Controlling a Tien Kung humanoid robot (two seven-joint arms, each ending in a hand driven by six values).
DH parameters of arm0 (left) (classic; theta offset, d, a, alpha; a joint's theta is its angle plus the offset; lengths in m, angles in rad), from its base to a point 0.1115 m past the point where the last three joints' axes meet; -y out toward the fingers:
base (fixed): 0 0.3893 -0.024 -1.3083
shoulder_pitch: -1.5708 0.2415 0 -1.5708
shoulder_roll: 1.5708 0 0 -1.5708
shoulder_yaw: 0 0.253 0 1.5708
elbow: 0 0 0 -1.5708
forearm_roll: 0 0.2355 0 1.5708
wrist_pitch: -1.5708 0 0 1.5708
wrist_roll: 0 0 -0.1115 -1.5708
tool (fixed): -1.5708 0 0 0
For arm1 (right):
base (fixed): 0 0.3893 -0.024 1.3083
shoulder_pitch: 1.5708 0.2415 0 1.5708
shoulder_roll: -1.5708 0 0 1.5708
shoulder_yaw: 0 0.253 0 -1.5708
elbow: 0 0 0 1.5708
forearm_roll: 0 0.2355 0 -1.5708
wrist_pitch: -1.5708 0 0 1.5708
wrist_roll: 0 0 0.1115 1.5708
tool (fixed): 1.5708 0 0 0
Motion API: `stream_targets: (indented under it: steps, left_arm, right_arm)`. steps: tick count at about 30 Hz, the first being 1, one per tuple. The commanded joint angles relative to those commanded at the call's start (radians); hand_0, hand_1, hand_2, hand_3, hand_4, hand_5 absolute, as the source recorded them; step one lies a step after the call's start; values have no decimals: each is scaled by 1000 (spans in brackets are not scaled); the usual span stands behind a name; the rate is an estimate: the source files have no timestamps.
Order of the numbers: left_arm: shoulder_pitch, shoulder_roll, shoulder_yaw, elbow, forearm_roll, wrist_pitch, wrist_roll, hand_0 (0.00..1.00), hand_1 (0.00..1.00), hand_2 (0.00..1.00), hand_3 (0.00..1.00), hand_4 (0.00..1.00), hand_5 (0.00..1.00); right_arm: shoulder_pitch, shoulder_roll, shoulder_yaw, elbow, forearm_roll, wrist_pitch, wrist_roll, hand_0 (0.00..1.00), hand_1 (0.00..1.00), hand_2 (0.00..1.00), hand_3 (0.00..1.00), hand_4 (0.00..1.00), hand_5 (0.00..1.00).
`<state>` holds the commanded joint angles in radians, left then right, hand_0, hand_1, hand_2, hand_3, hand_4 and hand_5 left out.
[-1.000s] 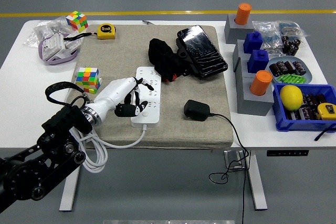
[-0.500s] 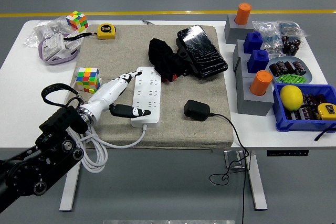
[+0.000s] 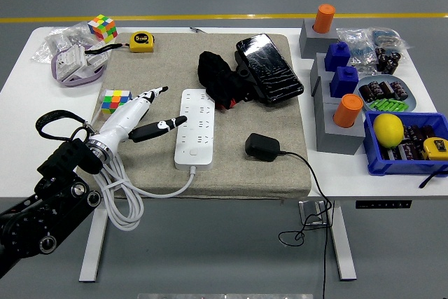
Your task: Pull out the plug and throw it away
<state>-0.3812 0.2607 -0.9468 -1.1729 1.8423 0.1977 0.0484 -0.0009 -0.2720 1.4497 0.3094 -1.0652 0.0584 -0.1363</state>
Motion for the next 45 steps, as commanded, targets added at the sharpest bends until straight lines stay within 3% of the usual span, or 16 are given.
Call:
stream_targets:
  steps: [3,4,10,45]
  left_arm:
    - [7,-4,-17,0,2,22,-5,998,998,998,998,998,715]
    - [8,-5,-19,0,2,24,-6,998,998,998,998,998,588]
    - [12,-5,-36,-4,2,31,-12,998,998,998,995,998,552]
    - [32,-11,-82,-5,12,19,-10,998,998,997,954,998,519]
  right_arm:
    - [-1,1,-2,1,1,-1,1,567,645,670,567,973,481]
    - [-2,1,-2,1,2,-1,1,569,645,668,566,972,481]
    - [-4,4,3,1,1,-1,1,566,645,669,566,972,481]
    - [-9,12,19,1,-4,-1,3,567,645,669,566,971,481]
